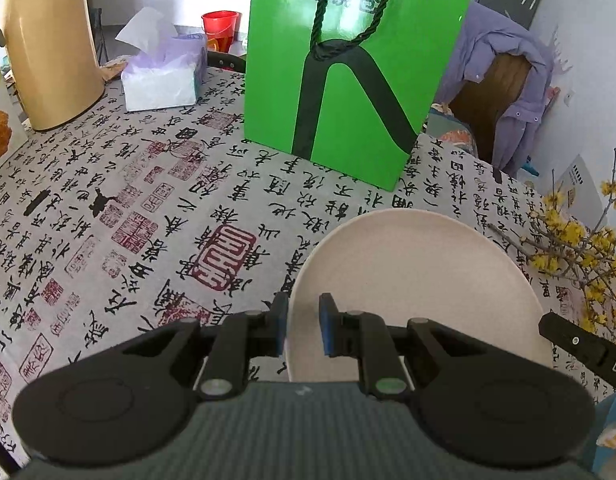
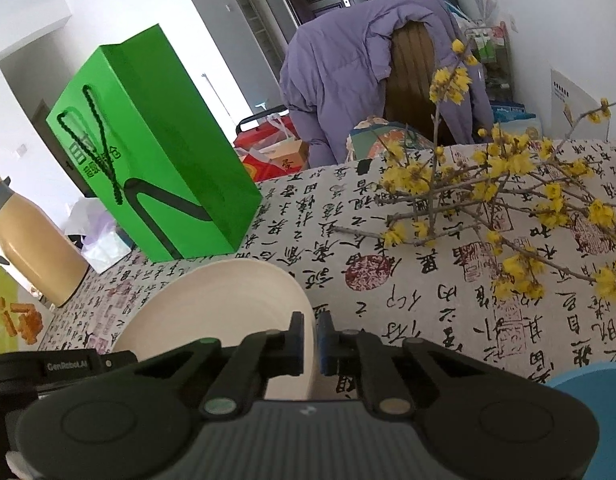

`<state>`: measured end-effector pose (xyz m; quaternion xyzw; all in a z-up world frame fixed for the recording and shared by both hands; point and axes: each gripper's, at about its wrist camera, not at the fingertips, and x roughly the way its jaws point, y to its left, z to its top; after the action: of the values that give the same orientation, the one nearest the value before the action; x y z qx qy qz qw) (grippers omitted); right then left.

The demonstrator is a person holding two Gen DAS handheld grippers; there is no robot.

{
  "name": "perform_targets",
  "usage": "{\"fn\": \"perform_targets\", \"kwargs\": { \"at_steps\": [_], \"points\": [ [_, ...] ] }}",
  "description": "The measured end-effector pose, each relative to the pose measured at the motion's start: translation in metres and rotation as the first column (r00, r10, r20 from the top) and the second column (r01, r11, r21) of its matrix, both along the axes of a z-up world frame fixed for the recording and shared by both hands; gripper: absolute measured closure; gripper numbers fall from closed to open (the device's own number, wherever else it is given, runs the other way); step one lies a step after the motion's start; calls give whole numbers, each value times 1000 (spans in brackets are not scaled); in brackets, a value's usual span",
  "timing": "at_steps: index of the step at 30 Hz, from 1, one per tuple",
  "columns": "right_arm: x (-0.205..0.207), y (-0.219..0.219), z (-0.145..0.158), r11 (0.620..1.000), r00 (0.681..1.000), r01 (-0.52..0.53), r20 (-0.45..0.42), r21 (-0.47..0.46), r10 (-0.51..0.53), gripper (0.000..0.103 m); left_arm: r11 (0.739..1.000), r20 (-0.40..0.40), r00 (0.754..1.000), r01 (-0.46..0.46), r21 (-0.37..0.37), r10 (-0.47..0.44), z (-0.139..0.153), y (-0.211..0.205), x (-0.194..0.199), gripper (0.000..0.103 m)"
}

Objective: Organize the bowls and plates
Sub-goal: 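Close the left gripper on one plate rim while the right grips another, then lift both gripped cream plates upright off the table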

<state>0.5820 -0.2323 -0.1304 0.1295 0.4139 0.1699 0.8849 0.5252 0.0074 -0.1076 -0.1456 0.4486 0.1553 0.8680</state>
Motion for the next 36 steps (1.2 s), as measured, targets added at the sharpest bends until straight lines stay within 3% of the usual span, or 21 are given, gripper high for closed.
{"fn": "perform_targets", "kwargs": {
  "at_steps": [7,18,28,33,36],
  "points": [
    [0,-2,-1,1000,1000,-12,-8,17,12,96,1000,-5,1000,-3,10,3,-2,0,0,86],
    [3,15,-14,994,998,1,-66,-106,-8,94,993,-115,993,36,114,-22,-20,-16,16,86],
    [22,23,-27,989,978,-45,-206,-139,16,92,995,-136,990,44,87,-32,-27,-13,21,85],
    [22,27,-25,984,979,-39,-202,-171,4,88,995,-131,991,45,91,-33,-26,-12,20,85],
    [21,32,-25,981,982,-55,-188,-187,19,93,995,-133,990,57,83,-45,-27,-12,21,85]
  ]
}}
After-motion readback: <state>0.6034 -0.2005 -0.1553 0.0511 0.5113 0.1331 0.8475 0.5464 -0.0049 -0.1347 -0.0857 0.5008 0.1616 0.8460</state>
